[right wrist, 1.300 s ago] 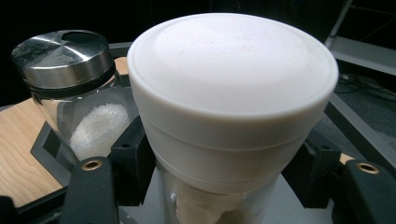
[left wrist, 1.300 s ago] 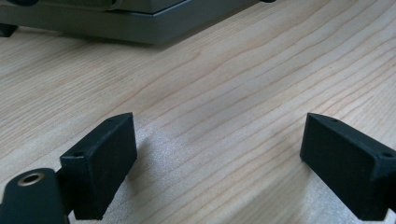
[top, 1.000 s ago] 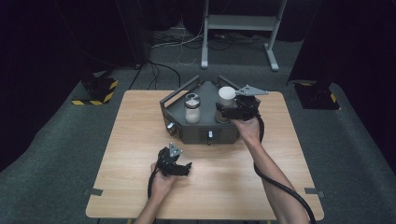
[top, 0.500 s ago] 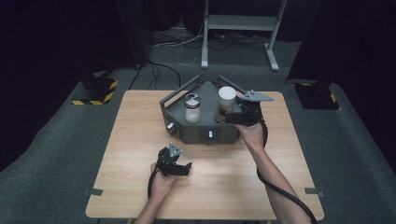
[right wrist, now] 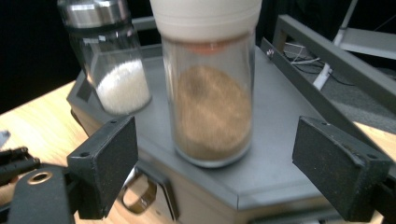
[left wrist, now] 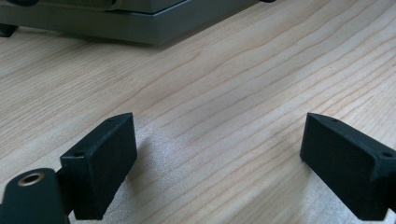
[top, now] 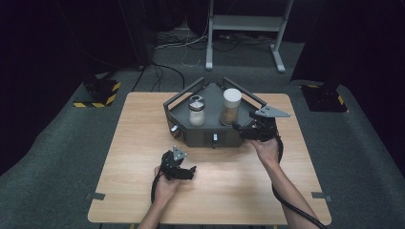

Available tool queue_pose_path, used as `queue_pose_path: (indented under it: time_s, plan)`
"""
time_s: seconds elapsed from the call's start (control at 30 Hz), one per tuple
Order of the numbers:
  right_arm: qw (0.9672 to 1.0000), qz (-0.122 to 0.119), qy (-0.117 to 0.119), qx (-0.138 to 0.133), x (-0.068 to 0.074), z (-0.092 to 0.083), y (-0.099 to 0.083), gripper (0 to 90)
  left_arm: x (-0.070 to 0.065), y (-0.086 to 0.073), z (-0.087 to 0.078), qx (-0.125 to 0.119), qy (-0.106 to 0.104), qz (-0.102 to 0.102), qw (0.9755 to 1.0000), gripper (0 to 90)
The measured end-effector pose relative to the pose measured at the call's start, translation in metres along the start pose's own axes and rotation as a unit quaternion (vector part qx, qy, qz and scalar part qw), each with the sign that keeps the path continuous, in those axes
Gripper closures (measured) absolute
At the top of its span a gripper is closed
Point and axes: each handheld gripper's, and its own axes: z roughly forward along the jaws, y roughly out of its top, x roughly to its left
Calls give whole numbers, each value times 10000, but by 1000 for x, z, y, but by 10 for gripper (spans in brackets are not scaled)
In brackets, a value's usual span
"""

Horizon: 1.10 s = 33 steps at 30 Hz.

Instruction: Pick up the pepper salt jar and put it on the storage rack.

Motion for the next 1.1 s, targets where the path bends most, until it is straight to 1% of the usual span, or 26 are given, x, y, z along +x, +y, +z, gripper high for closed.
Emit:
queue_pose_path:
  time_s: [0.07,0.17,0.2,0.23,0.27,0.33,0.43,0.5,0.7,0.87,0.9,1.1]
  plan:
    - [10000,13,-8,17,0,-1,-2,139,0,-1,0,-24,1,-21,10000,107]
    - [9998,176,-66,111,-1,-5,-11,147,0,-1,0,-19,0,-14,10000,107]
    - [9997,186,-84,125,-1,-6,-13,148,0,0,0,2,-1,6,10000,107]
    - [9996,211,-97,130,0,-8,-16,149,0,-1,0,-35,1,-31,10000,107]
    - [9996,231,-111,140,0,-9,-18,151,0,0,0,-8,0,-7,10000,107]
    - [9994,270,-120,184,0,-11,-24,152,-1,-1,1,-38,1,-36,10000,107]
    - [9992,261,-167,264,2,-13,-28,153,0,-1,0,-35,1,-33,10000,107]
    - [9989,210,-214,358,4,-15,-33,154,0,-1,0,-26,1,-20,10000,107]
    - [9982,161,-272,510,7,-19,-45,156,-1,-1,1,-39,2,-39,10000,107]
    - [9967,236,-338,702,7,-20,-58,157,-1,-1,1,-41,1,-39,10000,107]
    - [9967,236,-338,702,7,-20,-58,157,-1,-1,1,-38,2,-38,10000,107]
    - [9945,270,-469,899,8,-20,-75,159,-1,-1,1,-39,1,-40,10000,107]
